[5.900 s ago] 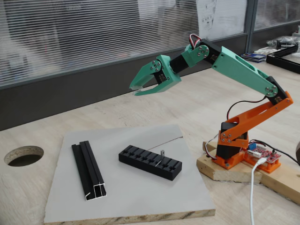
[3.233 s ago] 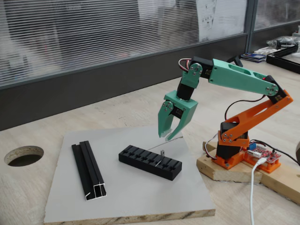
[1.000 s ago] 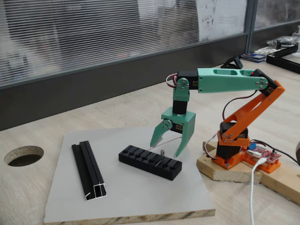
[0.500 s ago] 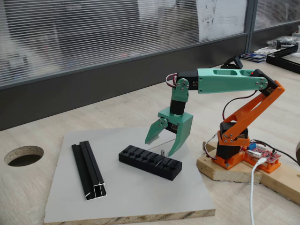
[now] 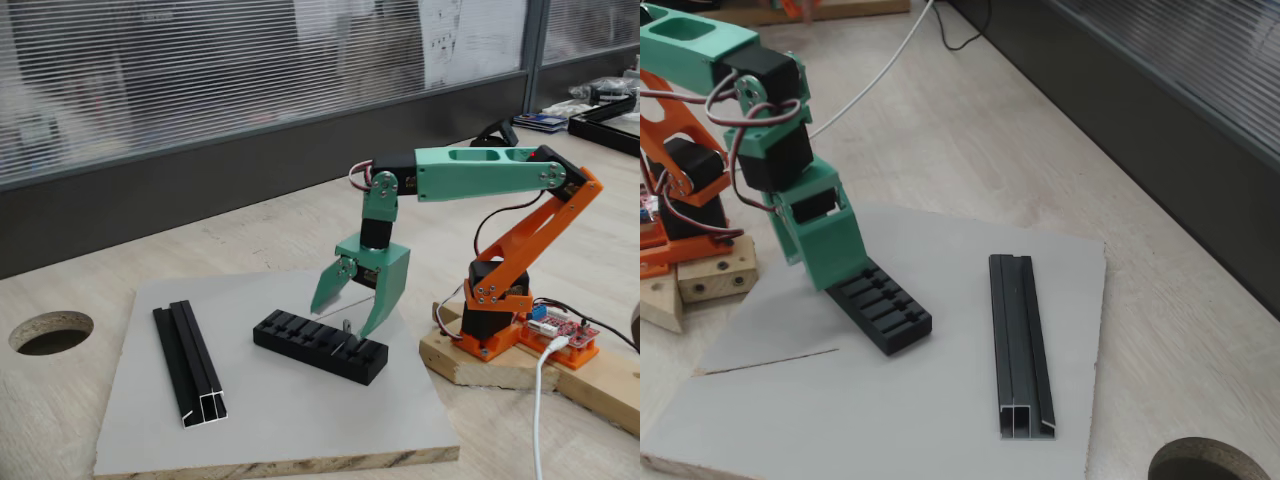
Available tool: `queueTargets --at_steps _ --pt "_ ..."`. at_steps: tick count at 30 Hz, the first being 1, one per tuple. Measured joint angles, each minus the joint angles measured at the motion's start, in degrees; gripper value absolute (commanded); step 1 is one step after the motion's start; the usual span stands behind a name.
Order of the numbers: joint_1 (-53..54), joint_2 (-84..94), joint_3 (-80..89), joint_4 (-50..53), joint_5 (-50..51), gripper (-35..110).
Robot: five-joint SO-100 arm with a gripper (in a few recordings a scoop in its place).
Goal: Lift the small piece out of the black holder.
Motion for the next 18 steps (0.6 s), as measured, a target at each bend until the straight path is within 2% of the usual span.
queueTargets --at_steps 12,18 --pt "0.0 -0.3 0.0 0.0 -0.1 54" --pt "0.0 -0.9 -0.1 0.0 -3.4 54"
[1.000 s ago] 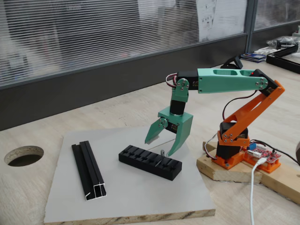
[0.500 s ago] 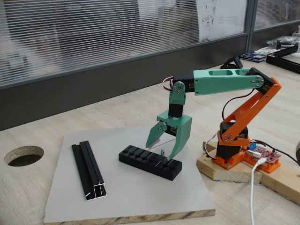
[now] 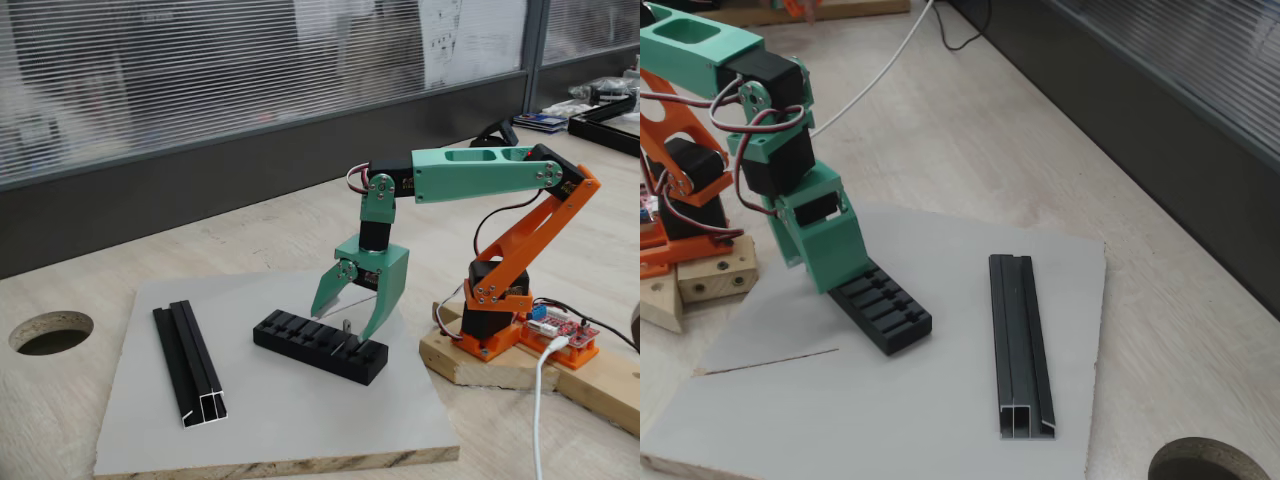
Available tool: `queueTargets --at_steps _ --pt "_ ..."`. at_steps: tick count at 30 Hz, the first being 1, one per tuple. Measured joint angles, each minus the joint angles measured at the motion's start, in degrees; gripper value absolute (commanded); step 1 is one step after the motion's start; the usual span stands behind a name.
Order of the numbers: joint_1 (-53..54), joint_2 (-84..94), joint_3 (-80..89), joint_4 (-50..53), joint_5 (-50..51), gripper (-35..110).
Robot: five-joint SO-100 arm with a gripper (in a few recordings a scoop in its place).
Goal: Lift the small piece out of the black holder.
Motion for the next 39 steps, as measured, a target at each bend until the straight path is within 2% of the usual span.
queueTargets --at_steps 12,39 --pt "4.9 -0.6 0.0 0.0 -0.7 54" --pt "4.7 -0.6 -2.3 0.0 -0.5 54"
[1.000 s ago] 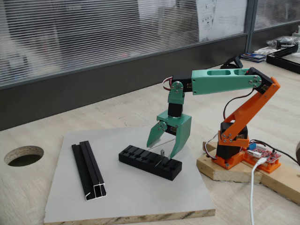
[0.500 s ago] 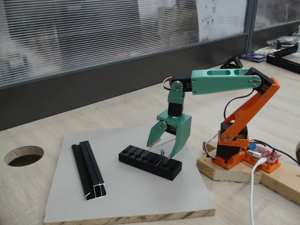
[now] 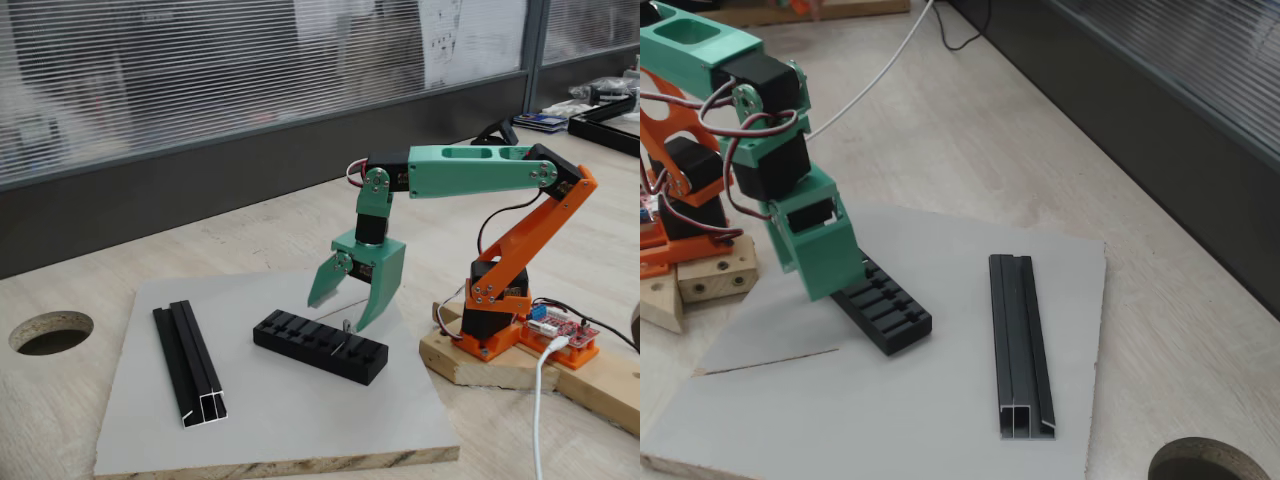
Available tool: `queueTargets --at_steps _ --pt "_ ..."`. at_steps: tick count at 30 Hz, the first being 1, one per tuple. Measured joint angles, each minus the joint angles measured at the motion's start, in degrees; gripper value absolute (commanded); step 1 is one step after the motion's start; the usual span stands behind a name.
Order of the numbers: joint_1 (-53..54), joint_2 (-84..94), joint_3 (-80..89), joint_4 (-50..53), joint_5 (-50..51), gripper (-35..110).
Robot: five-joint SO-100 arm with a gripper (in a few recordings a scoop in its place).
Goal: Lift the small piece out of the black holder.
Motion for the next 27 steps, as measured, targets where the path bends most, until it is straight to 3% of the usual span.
queueTargets --at_steps 27 --pt "0.1 -2.9 -0.4 0.0 -0.1 54"
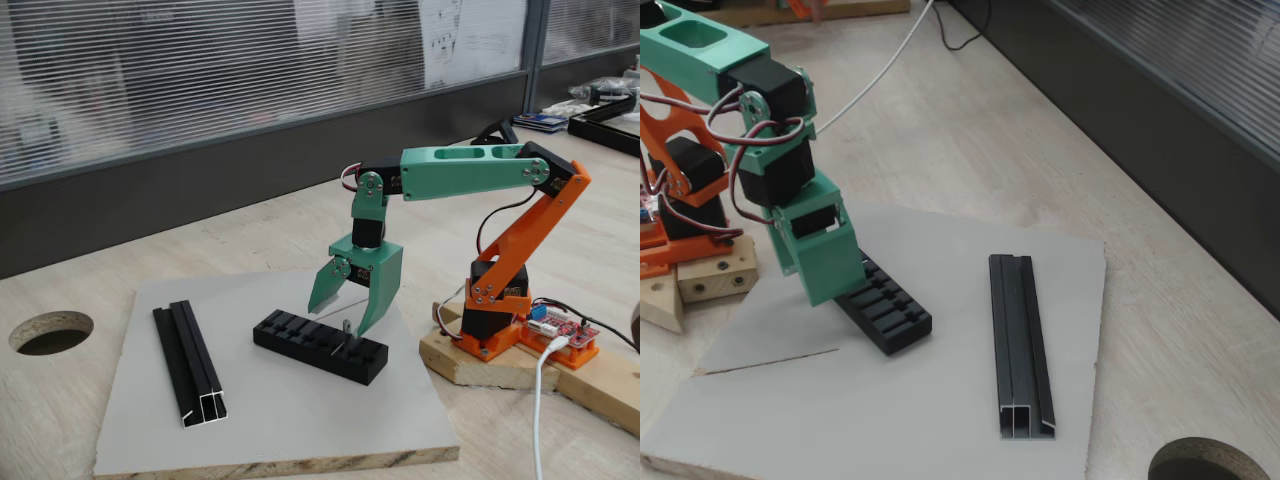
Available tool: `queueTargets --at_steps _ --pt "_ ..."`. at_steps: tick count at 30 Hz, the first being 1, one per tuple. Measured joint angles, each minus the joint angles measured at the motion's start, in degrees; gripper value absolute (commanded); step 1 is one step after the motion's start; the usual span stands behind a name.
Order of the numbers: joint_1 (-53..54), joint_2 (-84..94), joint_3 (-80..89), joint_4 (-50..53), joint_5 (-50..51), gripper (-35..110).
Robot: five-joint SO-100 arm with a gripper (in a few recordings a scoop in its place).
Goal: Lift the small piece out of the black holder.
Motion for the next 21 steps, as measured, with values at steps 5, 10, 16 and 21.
queueTargets --at_steps 5,10,16,21 --pt "0.0 0.0 0.0 0.0 0.3 54" --pt "-0.6 0.0 0.0 0.0 0.2 54" --pt "-4.9 0.0 0.0 0.0 0.1 54" --pt "-5.4 0.0 0.1 0.0 0.2 54"
